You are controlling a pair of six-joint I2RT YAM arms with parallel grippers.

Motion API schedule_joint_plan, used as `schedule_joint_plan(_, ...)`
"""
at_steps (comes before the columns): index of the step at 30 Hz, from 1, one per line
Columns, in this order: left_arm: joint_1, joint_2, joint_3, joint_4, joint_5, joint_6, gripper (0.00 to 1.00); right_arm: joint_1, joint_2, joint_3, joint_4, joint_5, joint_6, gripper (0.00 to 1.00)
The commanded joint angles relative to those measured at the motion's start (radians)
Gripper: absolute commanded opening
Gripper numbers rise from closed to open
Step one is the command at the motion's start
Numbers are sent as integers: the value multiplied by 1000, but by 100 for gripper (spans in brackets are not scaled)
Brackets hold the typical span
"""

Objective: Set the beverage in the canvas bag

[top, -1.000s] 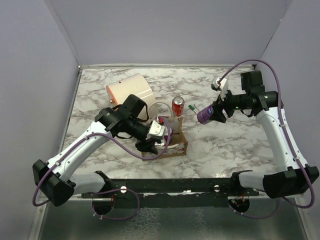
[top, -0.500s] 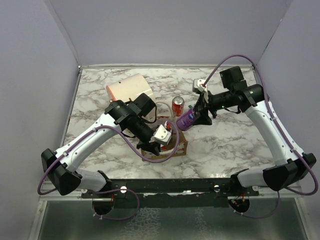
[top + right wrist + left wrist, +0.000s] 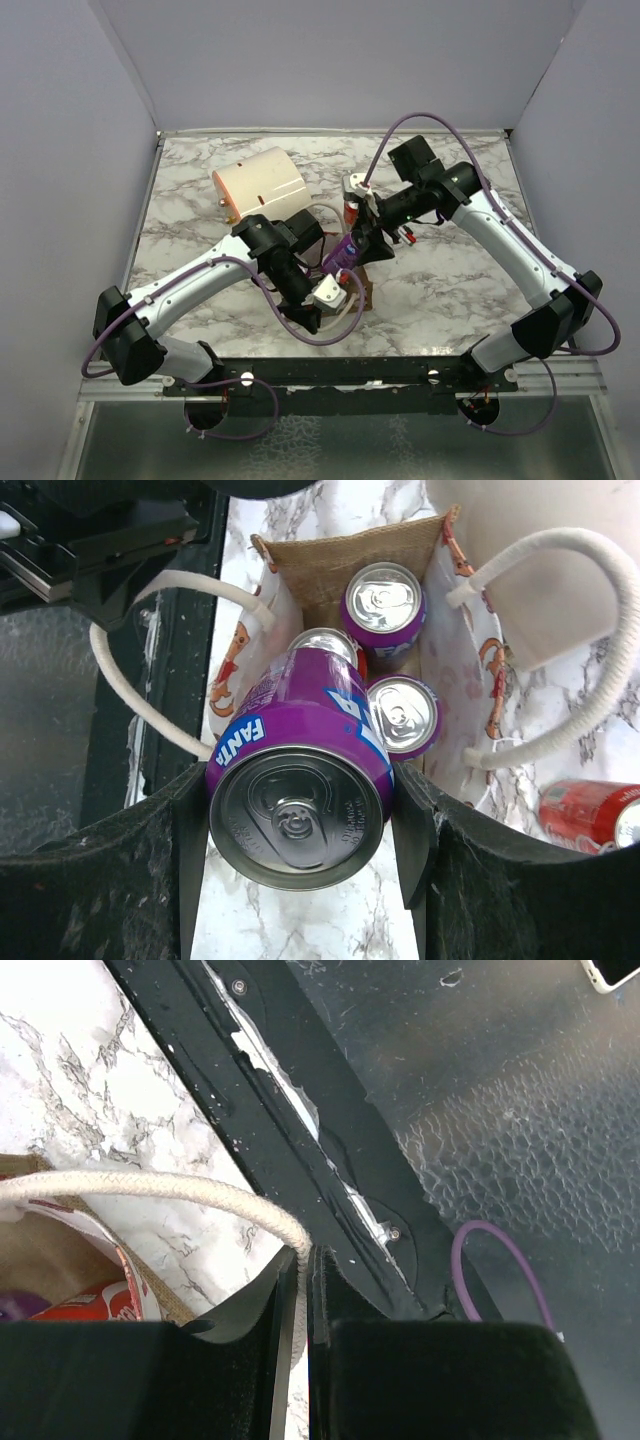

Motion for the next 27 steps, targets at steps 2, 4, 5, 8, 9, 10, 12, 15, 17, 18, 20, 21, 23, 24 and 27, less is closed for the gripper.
schedule_joint_plan(2, -8, 8, -8, -7, 46, 64, 6, 35, -9, -29, 54, 54, 9, 1)
schedule_joint_plan(4, -9, 12, -1, -10, 31, 84, 6, 36, -13, -39, 38, 87, -2, 1)
schedule_joint_plan(5, -8, 14, 5, -11, 28, 88, 6, 36, -17, -42, 33, 101, -4, 1)
schedule_joint_plan(8, -8, 19, 22, -17, 24, 102, 6, 36, -37, -63, 26, 151, -2, 1)
schedule_joint_plan(9, -8, 22, 25, -19, 21, 107, 6, 37, -42, -67, 25, 171, 0, 1)
schedule_joint_plan(10, -9, 24, 29, -22, 18, 115, 6, 38, -43, -71, 20, 193, 1, 1)
schedule_joint_plan(12, -9, 29, 34, -27, 12, 122, 6, 39, -46, -72, 11, 237, 10, 1)
schedule_joint_plan(15, -10, 38, 44, -30, 3, 136, 6, 47, -58, -81, 6, 299, 23, 1)
schedule_joint_plan(17, -9, 46, 55, -33, -4, 147, 7, 58, -61, -93, 3, 338, 31, 1)
schedule_joint_plan(18, -9, 52, 60, -34, -8, 153, 7, 65, -60, -99, -2, 358, 37, 1)
schedule_joint_plan(20, -9, 58, 67, -34, -12, 160, 7, 73, -53, -101, -17, 391, 41, 1)
schedule_joint_plan(21, -8, 61, 72, -34, -14, 163, 7, 79, -50, -102, -24, 403, 47, 1)
schedule_joint_plan(23, -9, 64, 77, -33, -18, 168, 7, 87, -42, -104, -30, 412, 55, 1)
schedule_joint_plan(24, -10, 65, 79, -32, -17, 169, 7, 91, -36, -104, -30, 410, 59, 1)
schedule_joint_plan(27, -9, 62, 74, -24, -12, 170, 7, 104, -21, -111, -25, 403, 71, 1)
